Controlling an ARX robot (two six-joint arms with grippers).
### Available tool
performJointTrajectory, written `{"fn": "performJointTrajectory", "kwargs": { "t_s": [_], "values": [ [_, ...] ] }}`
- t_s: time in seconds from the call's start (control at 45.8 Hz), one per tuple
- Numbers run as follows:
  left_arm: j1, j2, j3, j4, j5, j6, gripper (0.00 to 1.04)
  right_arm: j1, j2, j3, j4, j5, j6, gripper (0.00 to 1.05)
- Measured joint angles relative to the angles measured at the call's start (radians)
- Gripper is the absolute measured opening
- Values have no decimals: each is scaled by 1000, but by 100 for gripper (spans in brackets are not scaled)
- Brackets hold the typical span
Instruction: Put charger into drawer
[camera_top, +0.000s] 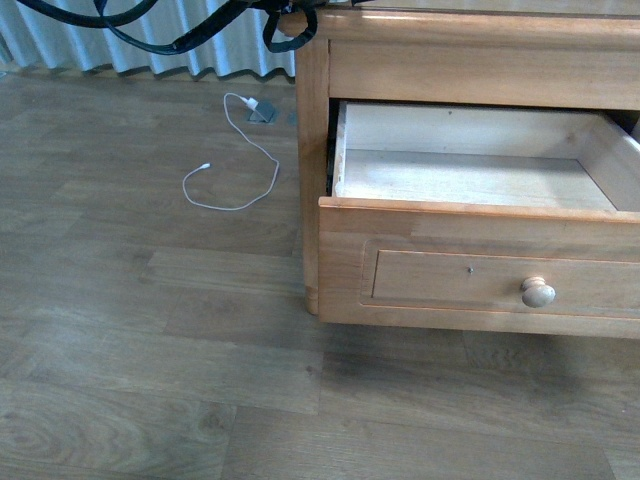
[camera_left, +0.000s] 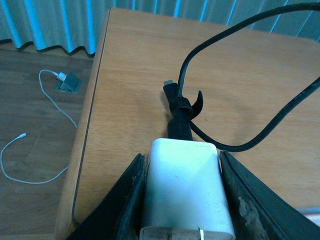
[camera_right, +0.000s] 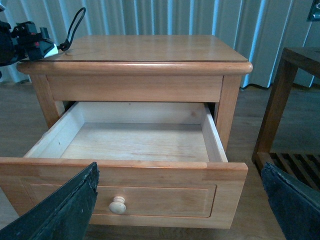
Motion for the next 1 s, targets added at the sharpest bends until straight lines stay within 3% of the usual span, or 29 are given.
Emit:
{"fn": "performJointTrajectory", "kwargs": {
  "t_s": [0.131,0.24,0.48,0.851,1.004],
  "values": [
    [-8,-156,-176,74,90,9,40,0,0,0,0,0,0,96],
    [-27,-286,-325,98,242,55,40,0,0,0,0,0,0,96],
    [-91,-314,-497,102,395,144,40,0,0,0,0,0,0,96],
    [-115,-109,-446,110,339,169,40,0,0,0,0,0,0,96],
    [-115,-23,-391,105,326,163,62,0,0,0,0,0,0,96]
  ]
}}
